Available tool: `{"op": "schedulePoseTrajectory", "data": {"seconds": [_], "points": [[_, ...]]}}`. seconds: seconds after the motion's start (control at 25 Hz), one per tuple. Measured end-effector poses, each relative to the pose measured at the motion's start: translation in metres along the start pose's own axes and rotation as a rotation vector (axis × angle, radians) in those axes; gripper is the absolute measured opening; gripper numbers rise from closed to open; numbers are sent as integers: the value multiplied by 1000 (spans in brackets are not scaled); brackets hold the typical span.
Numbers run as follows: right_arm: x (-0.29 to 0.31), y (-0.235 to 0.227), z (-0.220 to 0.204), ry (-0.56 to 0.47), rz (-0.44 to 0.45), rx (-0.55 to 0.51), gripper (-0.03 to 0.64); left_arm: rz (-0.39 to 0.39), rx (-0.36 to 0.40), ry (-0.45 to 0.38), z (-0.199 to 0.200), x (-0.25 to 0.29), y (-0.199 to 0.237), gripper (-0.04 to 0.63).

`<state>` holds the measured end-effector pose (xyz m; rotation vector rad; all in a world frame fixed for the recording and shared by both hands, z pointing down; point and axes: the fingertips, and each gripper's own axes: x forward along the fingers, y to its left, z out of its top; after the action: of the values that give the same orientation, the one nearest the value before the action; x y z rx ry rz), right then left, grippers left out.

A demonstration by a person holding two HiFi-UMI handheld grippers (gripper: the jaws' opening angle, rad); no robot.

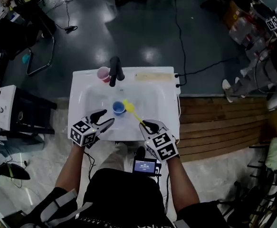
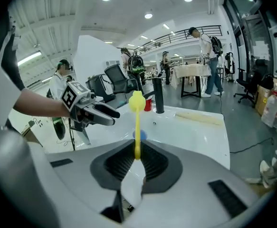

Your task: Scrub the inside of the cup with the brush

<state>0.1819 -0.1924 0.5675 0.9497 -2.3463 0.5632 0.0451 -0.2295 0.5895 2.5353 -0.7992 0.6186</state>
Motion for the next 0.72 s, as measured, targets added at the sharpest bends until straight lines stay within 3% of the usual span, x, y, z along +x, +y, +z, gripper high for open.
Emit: {"op": "schedulePoseTrajectory", "data": {"seconds": [0.08,0.4,0.72], "points": [[5,-6,3,3,-5,-3,41,-9,28,45,-10,13,10,249],[23,-17,4,47,-21,27,41,-38,130,164,-33,51,34,309],[48,-24,7,76,-4,42,41,-63,128,217,-51,84,54,345]]}}
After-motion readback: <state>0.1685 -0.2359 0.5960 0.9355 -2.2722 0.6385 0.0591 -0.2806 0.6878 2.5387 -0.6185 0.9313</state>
